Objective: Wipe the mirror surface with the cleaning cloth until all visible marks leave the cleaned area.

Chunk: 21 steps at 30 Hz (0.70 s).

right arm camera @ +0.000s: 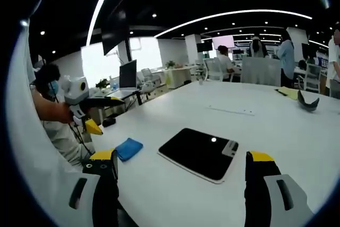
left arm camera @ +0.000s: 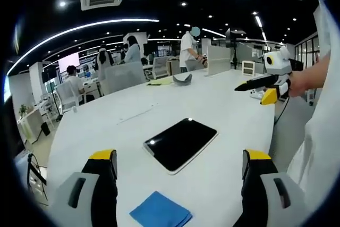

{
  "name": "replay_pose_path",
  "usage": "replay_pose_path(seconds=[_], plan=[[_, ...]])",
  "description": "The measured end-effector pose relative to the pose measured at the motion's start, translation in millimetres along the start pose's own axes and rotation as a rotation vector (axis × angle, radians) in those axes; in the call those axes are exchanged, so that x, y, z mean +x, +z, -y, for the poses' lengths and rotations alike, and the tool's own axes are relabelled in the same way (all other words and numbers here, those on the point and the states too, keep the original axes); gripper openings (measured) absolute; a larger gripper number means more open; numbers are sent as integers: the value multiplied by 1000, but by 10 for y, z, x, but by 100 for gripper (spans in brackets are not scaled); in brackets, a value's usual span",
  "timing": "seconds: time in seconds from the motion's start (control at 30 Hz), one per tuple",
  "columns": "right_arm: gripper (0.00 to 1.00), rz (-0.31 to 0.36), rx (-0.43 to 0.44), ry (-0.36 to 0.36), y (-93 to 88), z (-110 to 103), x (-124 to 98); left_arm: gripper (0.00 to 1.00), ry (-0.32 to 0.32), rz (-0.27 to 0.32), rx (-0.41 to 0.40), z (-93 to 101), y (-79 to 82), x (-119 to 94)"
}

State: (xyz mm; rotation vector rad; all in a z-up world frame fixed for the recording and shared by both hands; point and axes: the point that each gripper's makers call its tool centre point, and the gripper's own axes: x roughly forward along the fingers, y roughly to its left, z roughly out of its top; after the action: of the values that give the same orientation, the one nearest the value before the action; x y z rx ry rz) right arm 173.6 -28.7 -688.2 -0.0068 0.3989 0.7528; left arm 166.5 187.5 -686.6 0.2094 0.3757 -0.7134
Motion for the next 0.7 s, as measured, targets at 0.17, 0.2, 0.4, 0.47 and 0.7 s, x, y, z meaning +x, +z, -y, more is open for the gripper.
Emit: replay_pose_path(seconds=[0.17, 0.2, 0.4, 0.47, 0.7], plan=[[100, 4, 1, -3, 10, 3, -11, 99, -1, 2, 3, -6, 8, 3], [100, 5, 3, -2, 12, 2, -12, 99, 0, 0, 0, -10, 6, 4], [100, 0, -4, 6, 9, -22, -25, 99, 11, 0, -4, -40, -6, 1], [100, -1, -5, 6, 3, -23, -27, 99, 9, 1, -9, -33, -4, 5], [100, -1, -19, 7, 5, -28, -36, 99, -4, 2, -17, -15, 8, 23]])
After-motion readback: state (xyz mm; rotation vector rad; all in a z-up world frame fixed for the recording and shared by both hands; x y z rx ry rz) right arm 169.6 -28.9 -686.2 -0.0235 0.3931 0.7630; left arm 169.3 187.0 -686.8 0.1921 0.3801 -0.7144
